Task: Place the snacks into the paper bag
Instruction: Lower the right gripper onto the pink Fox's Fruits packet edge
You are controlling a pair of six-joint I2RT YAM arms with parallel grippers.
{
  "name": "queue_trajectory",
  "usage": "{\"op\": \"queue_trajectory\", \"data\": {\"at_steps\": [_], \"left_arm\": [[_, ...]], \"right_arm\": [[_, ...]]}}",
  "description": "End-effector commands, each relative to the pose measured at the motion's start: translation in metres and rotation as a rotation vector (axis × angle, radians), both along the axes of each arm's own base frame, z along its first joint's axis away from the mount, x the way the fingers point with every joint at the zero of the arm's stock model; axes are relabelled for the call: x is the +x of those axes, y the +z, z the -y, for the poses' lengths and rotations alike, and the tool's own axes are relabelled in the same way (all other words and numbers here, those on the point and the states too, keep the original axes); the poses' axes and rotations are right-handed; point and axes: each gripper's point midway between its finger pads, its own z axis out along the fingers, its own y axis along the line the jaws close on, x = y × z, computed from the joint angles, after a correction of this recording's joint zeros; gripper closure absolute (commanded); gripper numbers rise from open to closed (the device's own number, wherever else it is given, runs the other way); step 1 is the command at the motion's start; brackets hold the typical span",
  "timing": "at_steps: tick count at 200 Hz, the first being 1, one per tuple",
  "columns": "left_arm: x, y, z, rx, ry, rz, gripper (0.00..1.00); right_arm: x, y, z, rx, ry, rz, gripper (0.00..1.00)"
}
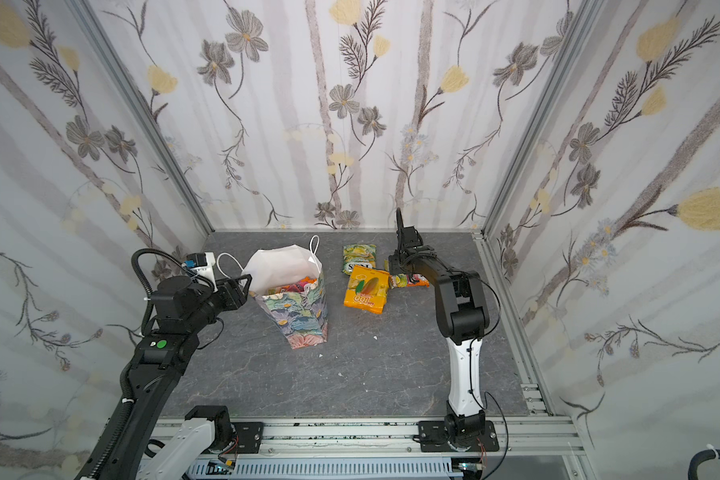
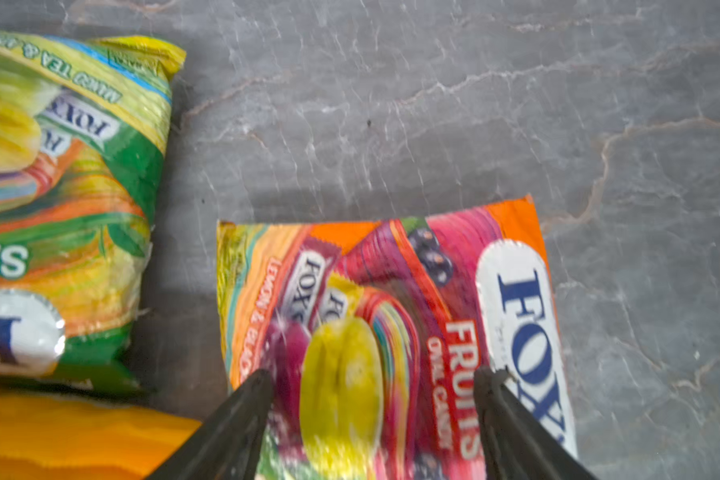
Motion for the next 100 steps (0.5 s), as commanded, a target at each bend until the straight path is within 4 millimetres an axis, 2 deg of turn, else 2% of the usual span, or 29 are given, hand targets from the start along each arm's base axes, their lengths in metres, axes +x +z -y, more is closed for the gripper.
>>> {"op": "queue_trajectory", "data": {"at_steps": [1, 31, 61, 86, 100], "left_arm": [[0.002, 0.009, 0.001, -0.004, -0.006, 0.037, 0.41], [0.003, 0.007, 0.001, -0.004, -0.009, 0.032, 0.41], [0.003, 0.007, 0.002, -0.004, -0.012, 0.028, 0.41], [0.003, 0.007, 0.0, 0.007, -0.005, 0.026, 0.4], [0.003, 0.008, -0.001, 0.013, -0.002, 0.027, 0.4]], "right_arm": [[-0.007, 0.002, 0.004, 0.032, -0.024, 0.023, 0.24], [-0.031, -0.004, 0.006, 0.07, -0.035, 0.008, 0.24], [-0.057, 0.001, 0.007, 0.12, -0.049, 0.021, 0.24], [-0.075, 0.013, 0.01, 0.131, -0.06, 0.046, 0.24], [-0.073, 0.027, 0.013, 0.126, -0.067, 0.081, 0.23]]}}
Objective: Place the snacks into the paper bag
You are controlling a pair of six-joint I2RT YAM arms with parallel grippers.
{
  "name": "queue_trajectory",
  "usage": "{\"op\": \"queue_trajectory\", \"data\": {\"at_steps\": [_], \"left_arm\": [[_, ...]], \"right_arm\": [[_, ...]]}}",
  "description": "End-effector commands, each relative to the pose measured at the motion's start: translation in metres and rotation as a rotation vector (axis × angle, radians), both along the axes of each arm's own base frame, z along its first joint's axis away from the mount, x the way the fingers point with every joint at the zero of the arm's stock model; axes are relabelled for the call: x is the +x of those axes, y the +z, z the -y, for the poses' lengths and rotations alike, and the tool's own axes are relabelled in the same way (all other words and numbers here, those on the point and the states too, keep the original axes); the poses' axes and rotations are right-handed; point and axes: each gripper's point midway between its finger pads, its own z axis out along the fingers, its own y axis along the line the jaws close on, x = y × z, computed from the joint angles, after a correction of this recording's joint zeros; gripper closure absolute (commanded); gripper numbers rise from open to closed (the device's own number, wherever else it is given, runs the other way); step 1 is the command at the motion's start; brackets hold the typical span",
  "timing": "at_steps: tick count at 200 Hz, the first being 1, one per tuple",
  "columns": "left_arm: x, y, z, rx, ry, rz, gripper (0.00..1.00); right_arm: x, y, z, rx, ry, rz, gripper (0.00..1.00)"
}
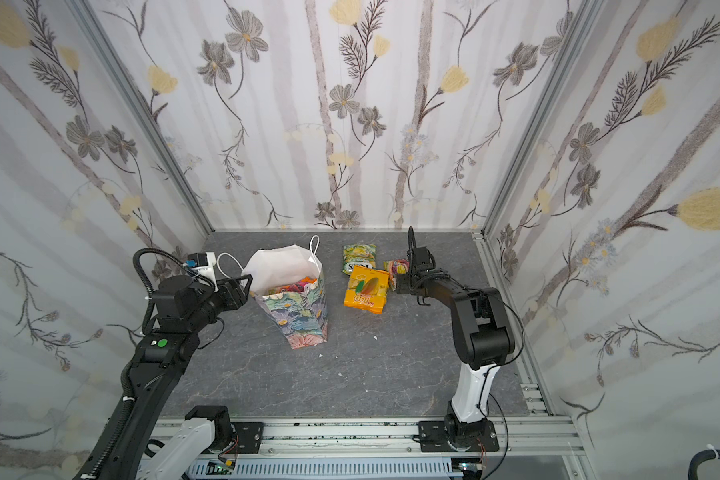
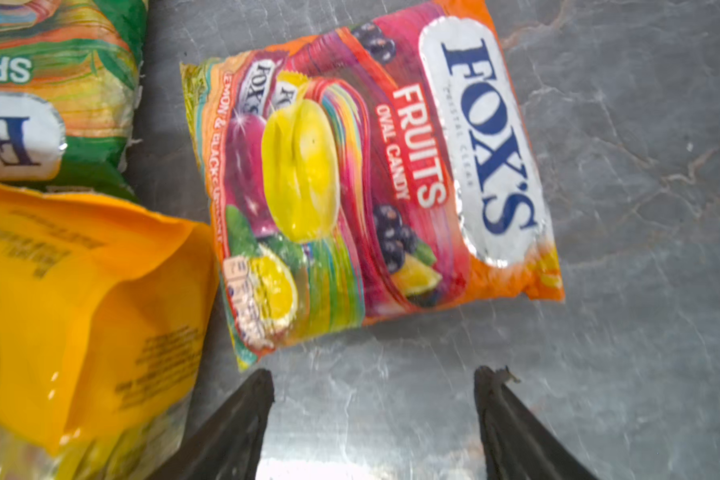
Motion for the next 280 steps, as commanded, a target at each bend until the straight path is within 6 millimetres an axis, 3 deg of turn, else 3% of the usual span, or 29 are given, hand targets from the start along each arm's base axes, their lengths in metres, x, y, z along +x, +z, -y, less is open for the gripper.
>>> {"op": "queue_trajectory", "data": {"at_steps": [1, 15, 52, 96, 125, 170, 219, 280], "left_arm": [[0.002, 0.01, -0.001, 0.014, 0.002, 0.035, 0.4], [0.002, 0.008, -0.002, 0.02, 0.004, 0.028, 0.4], [0.004, 0.01, -0.004, 0.04, 0.009, 0.014, 0.39], [0.0, 0.008, 0.002, 0.025, -0.019, 0.004, 0.38], [-0.003, -0.001, 0.005, 0.027, -0.039, -0.023, 0.38], [-0.006, -0.006, 0.005, 0.033, -0.036, -0.02, 0.38], [-0.006, -0.005, 0.005, 0.023, -0.028, -0.017, 0.38], [-0.006, -0.006, 0.002, 0.017, -0.006, -0.011, 0.38]], "right_arm": [[0.009, 0.026, -0.001, 0.027, -0.022, 0.088, 0.23], [0.021, 0.038, 0.001, 0.008, -0.025, 0.121, 0.22], [0.07, 0.034, -0.007, -0.028, -0.008, 0.111, 0.23], [0.115, 0.011, -0.012, -0.066, 0.012, 0.108, 0.23], [0.121, -0.016, -0.012, -0.089, 0.029, 0.038, 0.23], [0.101, -0.03, -0.004, -0.098, 0.035, -0.023, 0.24], [0.055, -0.026, -0.001, -0.037, 0.032, -0.045, 0.24], [-0.056, -0.021, -0.034, 0.178, 0.089, -0.084, 0.26]]}}
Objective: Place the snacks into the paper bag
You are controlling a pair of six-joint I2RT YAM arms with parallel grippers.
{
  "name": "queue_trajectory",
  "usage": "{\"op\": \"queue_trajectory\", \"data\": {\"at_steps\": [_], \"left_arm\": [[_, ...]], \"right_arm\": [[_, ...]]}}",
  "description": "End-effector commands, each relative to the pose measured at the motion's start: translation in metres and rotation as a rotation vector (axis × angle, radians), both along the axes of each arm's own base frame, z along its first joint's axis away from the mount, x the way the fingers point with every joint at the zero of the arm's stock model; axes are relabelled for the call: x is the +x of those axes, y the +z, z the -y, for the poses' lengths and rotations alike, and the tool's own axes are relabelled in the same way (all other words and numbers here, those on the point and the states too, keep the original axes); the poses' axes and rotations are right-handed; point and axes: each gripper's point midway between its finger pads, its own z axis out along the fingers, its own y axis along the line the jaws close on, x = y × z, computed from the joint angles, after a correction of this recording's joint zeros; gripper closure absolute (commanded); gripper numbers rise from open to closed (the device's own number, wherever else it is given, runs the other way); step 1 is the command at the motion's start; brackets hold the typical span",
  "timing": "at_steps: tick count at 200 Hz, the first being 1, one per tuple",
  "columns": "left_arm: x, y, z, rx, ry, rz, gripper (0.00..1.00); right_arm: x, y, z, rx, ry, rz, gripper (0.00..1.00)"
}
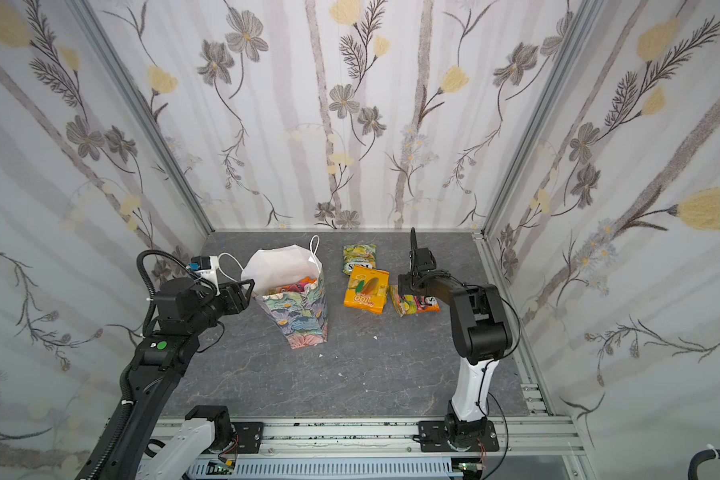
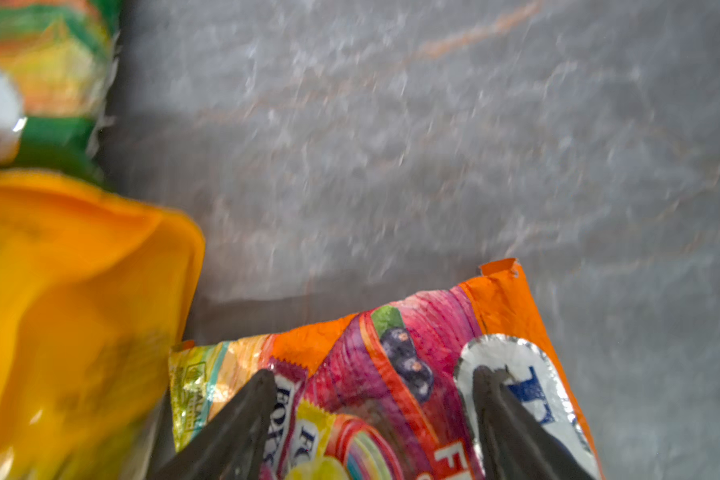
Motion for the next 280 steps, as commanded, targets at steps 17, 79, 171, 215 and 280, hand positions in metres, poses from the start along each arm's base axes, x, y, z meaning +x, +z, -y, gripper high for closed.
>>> {"op": "queue_trajectory", "data": {"at_steps": [17, 79, 171, 215, 280], "left_arm": [[0.003, 0.003, -0.003, -0.004, 0.021, 0.021, 0.38], [0.004, 0.003, -0.008, 0.006, 0.048, 0.02, 0.38], [0.002, 0.006, -0.012, 0.01, 0.071, 0.032, 0.38], [0.001, 0.006, -0.014, 0.019, 0.079, 0.035, 0.38], [0.0, 0.006, -0.015, 0.025, 0.084, 0.034, 0.38]], "right_arm": [[-0.068, 0.003, -0.03, 0.095, 0.056, -0.054, 0.26], [-0.092, 0.065, 0.008, 0.074, -0.125, 0.162, 0.26], [-0.119, 0.036, 0.02, 0.392, -0.251, 0.172, 0.28], [-0.115, 0.018, 0.018, 0.447, -0.254, 0.136, 0.29], [-0.109, 0.001, 0.029, 0.451, -0.302, 0.128, 0.33]]}}
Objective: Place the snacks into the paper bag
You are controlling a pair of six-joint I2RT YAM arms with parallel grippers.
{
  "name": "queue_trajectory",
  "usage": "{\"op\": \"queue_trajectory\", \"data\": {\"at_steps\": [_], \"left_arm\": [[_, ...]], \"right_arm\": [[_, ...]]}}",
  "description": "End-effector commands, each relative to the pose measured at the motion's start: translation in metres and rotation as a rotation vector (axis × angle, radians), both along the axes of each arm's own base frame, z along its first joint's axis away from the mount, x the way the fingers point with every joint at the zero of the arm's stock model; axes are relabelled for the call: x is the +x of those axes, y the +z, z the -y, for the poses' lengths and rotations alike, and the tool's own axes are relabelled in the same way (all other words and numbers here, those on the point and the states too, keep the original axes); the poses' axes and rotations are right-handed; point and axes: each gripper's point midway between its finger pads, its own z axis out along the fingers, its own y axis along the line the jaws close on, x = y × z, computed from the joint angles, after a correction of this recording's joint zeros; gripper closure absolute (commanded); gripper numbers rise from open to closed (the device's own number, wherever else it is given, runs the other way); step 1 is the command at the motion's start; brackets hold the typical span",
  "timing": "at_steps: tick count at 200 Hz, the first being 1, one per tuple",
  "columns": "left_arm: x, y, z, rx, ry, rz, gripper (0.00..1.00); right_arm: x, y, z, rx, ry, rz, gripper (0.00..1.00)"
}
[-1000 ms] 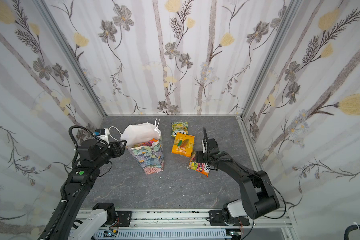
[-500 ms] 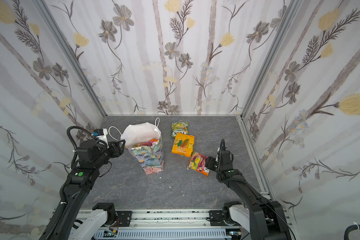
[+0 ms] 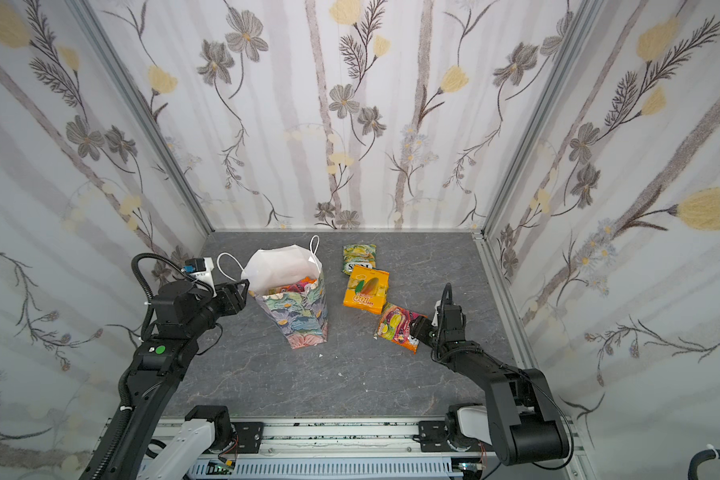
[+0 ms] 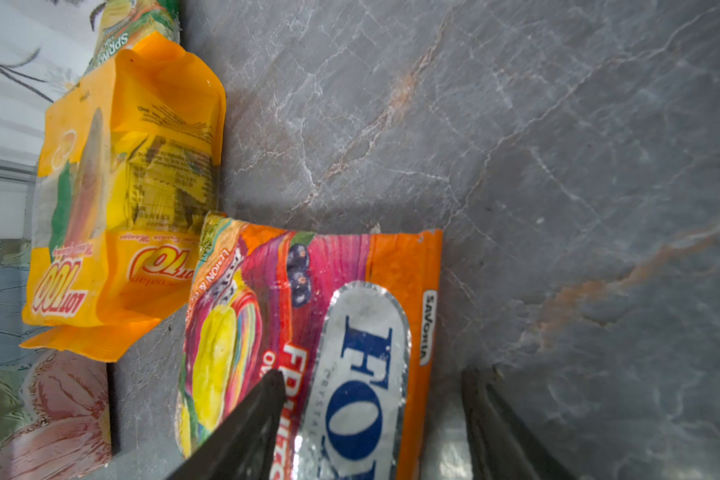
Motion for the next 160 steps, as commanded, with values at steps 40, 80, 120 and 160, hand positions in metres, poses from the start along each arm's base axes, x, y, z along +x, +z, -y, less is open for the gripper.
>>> {"op": "queue_trajectory", "data": {"at_steps": [40, 80, 120, 160], "left_arm": [[0.002, 0.004, -0.001, 0.0, 0.007, 0.016, 0.38], [0.0, 0.006, -0.002, 0.0, 0.011, 0.027, 0.37], [0.001, 0.005, -0.001, -0.006, 0.006, 0.024, 0.37], [0.0, 0.005, 0.002, -0.016, -0.005, 0.024, 0.37]], "right_arm": [[0.015, -0.005, 0.013, -0.014, -0.046, 0.026, 0.34], [0.018, -0.01, 0.004, 0.032, -0.024, 0.02, 0.43], [0.022, -0.002, 0.002, 0.04, -0.019, 0.04, 0.66], [0.028, 0.018, 0.003, 0.027, -0.007, 0.078, 0.92]]}}
